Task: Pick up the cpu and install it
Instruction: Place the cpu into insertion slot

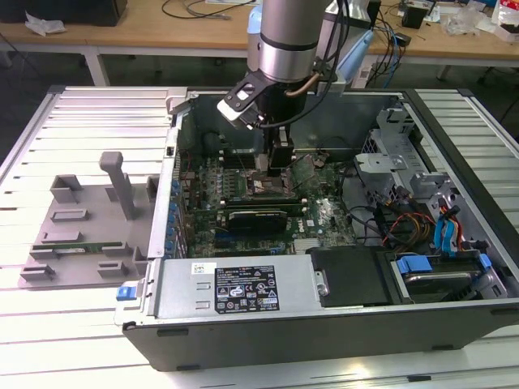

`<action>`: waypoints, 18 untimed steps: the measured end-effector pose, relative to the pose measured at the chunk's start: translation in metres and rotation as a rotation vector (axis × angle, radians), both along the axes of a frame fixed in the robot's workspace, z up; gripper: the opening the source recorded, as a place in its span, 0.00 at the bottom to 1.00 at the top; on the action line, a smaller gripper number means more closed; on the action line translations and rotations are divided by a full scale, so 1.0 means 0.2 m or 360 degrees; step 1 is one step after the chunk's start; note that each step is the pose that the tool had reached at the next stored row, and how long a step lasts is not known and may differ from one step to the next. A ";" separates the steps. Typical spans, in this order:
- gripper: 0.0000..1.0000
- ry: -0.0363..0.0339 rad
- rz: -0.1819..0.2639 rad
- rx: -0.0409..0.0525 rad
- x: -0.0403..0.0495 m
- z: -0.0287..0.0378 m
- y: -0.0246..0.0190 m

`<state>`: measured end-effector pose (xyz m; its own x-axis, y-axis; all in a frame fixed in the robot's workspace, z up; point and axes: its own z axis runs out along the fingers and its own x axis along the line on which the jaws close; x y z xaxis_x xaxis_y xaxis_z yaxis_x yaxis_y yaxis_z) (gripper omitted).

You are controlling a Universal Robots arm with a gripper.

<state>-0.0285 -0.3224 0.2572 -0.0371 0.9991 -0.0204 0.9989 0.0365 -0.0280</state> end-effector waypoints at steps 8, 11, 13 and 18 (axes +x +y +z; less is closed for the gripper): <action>0.55 0.0000 0.0000 0.0000 0.000 -0.014 0.008; 0.55 0.0000 0.0000 0.0000 0.000 -0.020 0.009; 0.55 0.0000 0.0000 0.0000 0.000 -0.027 0.010; 0.55 0.0000 0.0000 0.0000 0.001 -0.062 0.018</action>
<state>-0.0283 -0.3188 0.2448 -0.0373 0.9991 -0.0206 0.9989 0.0367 -0.0281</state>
